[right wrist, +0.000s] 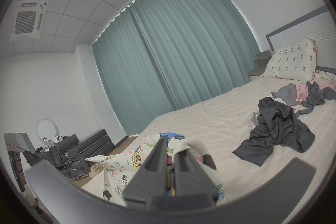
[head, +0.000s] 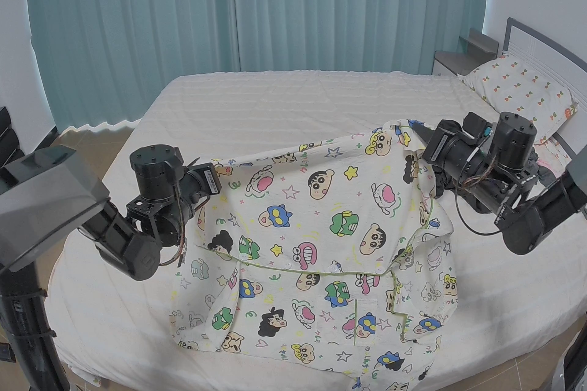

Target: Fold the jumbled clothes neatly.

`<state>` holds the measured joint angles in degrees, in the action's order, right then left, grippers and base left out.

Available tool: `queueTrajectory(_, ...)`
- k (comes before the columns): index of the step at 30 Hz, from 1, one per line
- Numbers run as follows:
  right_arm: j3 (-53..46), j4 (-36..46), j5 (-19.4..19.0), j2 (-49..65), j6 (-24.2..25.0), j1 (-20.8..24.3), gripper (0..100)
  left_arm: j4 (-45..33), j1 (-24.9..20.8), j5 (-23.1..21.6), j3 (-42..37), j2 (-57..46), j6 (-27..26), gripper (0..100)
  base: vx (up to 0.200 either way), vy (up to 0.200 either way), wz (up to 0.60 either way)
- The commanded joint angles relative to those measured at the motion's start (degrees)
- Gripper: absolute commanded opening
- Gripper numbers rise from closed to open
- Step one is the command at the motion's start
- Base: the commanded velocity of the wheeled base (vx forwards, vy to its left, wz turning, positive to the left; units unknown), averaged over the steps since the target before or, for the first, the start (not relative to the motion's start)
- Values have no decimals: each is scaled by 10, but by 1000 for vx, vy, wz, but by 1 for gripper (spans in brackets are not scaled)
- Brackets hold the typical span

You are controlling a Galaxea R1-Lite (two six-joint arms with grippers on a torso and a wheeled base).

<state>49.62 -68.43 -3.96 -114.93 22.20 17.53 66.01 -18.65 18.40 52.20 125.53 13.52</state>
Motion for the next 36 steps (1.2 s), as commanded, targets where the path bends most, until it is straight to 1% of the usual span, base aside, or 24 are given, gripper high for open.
queueTrajectory(1,73,10,4,-115,-5,-8,0,-20,14,0,72,119,-10,0,0,0,0)
queueTrajectory(5,103,23,5,-163,-5,-10,0,-46,23,2,121,169,-10,0,0,0,0)
queueTrajectory(9,133,26,5,-212,-4,-13,0,-53,27,6,173,214,-10,0,0,0,0)
queueTrajectory(12,162,43,6,-240,-3,-18,0,-61,33,24,213,242,-10,0,0,0,0)
queueTrajectory(13,171,55,6,-245,-2,-20,100,-69,34,35,224,249,-11,0,0,0,0)
queueTrajectory(14,179,67,5,-249,1,-20,100,-83,34,40,232,253,-10,0,0,0,0)
queueTrajectory(15,188,78,4,-253,4,-20,100,-93,34,42,239,256,-10,100,0,0,0)
queueTrajectory(19,233,97,1,-289,32,-20,100,-106,34,47,280,278,-10,100,0,0,0)
queueTrajectory(21,274,101,5,-317,58,-20,100,-106,37,62,309,294,-10,100,0,0,0)
queueTrajectory(24,325,119,20,-345,113,-19,100,-106,42,86,356,321,-10,100,0,0,0)
queueTrajectory(25,326,121,21,-346,116,-19,100,-106,42,86,359,322,-10,100,0,0,0)
queueTrajectory(26,363,150,27,-354,167,-21,100,-106,49,96,379,335,-10,100,0,0,0)
queueTrajectory(27,385,169,29,-358,197,-26,100,-106,54,99,388,340,-10,100,0,0,0)
queueTrajectory(28,401,185,33,-362,217,-29,100,-106,58,101,395,343,-10,100,0,0,0)
queueTrajectory(29,420,204,46,-366,235,-33,100,-106,65,102,402,346,-10,100,0,0,0)
queueTrajectory(32,459,218,71,-375,252,-50,100,-105,84,102,411,349,-10,100,0,0,0)
queueTrajectory(33,459,218,71,-375,252,-50,100,-105,84,102,411,349,-10,100,0,0,0)
queueTrajectory(35,480,225,74,-377,272,-67,100,-106,100,102,412,352,-11,100,0,0,0)
queueTrajectory(36,480,225,73,-377,273,-68,100,-106,100,102,413,353,-11,100,0,0,0)
